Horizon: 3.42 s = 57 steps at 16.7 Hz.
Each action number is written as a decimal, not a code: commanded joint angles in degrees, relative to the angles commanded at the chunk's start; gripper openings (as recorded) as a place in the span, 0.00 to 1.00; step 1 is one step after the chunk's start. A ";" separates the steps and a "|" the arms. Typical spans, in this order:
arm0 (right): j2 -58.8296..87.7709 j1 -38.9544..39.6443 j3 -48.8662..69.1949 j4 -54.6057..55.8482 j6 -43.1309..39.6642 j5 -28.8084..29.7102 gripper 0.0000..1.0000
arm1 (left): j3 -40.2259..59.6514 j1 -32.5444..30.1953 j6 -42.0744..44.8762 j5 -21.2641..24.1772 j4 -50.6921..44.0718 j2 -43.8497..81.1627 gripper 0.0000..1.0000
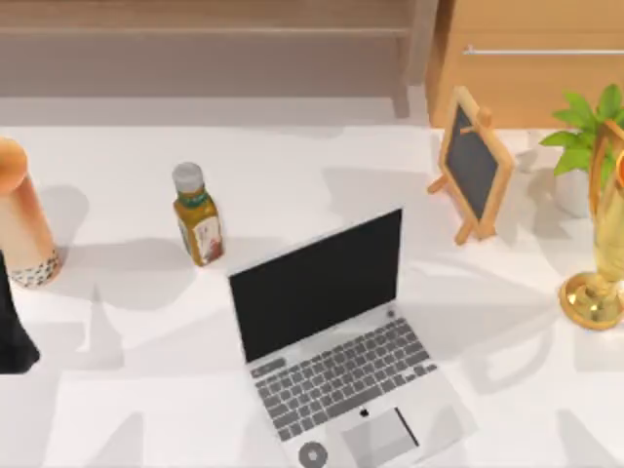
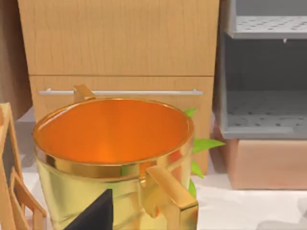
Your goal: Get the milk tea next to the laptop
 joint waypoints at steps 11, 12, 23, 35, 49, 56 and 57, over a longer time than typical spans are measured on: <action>0.00 0.00 0.00 0.00 0.00 0.00 1.00 | -0.04 4.74 0.97 4.84 23.61 26.87 1.00; 0.00 0.00 0.00 0.00 0.00 0.00 1.00 | -0.07 5.44 1.13 5.66 27.47 31.89 1.00; 0.00 0.00 0.00 0.00 0.00 0.00 1.00 | -0.33 10.25 2.57 12.01 55.35 66.88 1.00; 0.00 0.00 0.00 0.00 0.00 0.00 1.00 | 7.65 7.91 2.21 9.97 64.99 84.30 1.00; 0.00 0.00 0.00 0.00 0.00 0.00 1.00 | 14.50 5.73 1.80 8.06 72.17 98.33 0.70; 0.00 0.00 0.00 0.00 0.00 0.00 1.00 | 14.50 5.73 1.80 8.06 72.17 98.33 0.17; 0.00 0.00 0.00 0.00 0.00 0.00 1.00 | 14.50 5.73 1.80 8.06 72.17 98.33 0.10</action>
